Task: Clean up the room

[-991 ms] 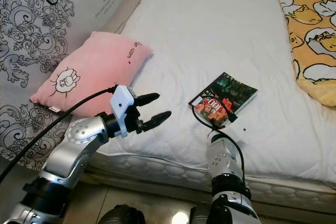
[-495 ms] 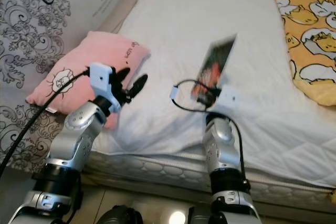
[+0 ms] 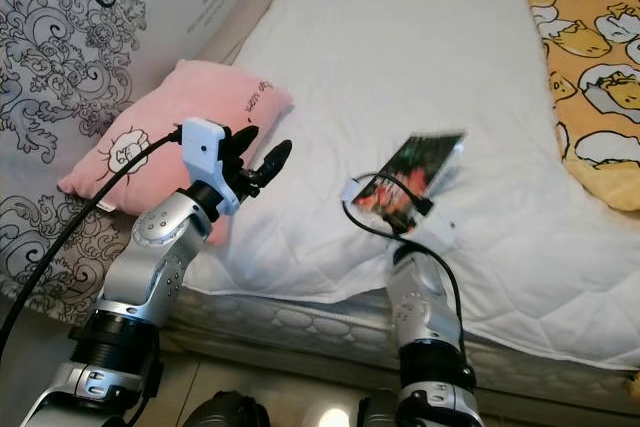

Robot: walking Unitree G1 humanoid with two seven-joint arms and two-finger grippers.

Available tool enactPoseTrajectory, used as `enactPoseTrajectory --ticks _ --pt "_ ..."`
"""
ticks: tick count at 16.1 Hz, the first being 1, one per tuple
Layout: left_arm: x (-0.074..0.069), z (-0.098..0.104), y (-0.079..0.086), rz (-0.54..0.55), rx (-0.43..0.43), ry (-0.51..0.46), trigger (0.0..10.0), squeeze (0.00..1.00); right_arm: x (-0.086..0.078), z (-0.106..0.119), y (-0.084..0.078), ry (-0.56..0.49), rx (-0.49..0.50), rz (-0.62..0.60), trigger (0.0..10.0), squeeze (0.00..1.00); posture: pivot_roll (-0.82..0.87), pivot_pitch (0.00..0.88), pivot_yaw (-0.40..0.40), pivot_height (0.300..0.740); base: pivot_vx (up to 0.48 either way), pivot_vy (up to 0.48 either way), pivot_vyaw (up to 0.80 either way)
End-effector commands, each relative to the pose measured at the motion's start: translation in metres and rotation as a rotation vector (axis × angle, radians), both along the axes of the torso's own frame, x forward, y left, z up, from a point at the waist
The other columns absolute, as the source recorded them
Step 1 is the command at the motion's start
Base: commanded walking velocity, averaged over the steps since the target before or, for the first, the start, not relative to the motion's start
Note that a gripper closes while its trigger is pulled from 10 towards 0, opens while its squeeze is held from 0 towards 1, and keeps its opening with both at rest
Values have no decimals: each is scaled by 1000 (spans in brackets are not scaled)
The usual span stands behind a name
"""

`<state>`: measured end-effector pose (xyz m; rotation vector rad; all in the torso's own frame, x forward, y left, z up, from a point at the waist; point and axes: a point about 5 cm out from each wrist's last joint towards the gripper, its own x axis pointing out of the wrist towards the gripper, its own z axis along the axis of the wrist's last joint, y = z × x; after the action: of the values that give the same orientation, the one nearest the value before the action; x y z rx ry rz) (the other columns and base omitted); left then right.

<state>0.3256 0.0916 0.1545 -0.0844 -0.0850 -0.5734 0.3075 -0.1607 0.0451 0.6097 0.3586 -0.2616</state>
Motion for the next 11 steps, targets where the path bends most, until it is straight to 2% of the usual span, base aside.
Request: enactPoseTrajectory --ticks 1,3,4,5,9,10,11 --pt "-1 -1 1 -6 23 -9 10000 0 -3 -6 11 32 35 40 0 0 -123 29 82 715 0 0 0" --pt "-1 0 0 -15 32 -15 10000 0 -4 -11 10 78 33 47 0 0 -120 30 84 715 0 0 0" --pt "-1 0 0 -17 34 -18 10000 0 -6 -14 6 112 -13 52 10000 863 -120 31 82 715 0 0 0" --pt "-1 0 0 -17 35 -18 10000 0 -6 -15 5 115 -24 55 10000 1000 -119 31 81 715 0 0 0" --pt "-1 0 1 -19 41 -23 10000 0 -5 -15 4 137 -109 81 10000 1000 -117 32 80 715 0 0 0" --pt "-1 0 1 -19 44 -24 10000 0 -3 -15 4 138 -105 80 10000 0 -116 32 81 715 0 0 0" --pt "-1 0 1 -20 46 -25 10000 0 -1 -14 4 134 -96 81 10000 0 -116 31 83 715 0 0 0"
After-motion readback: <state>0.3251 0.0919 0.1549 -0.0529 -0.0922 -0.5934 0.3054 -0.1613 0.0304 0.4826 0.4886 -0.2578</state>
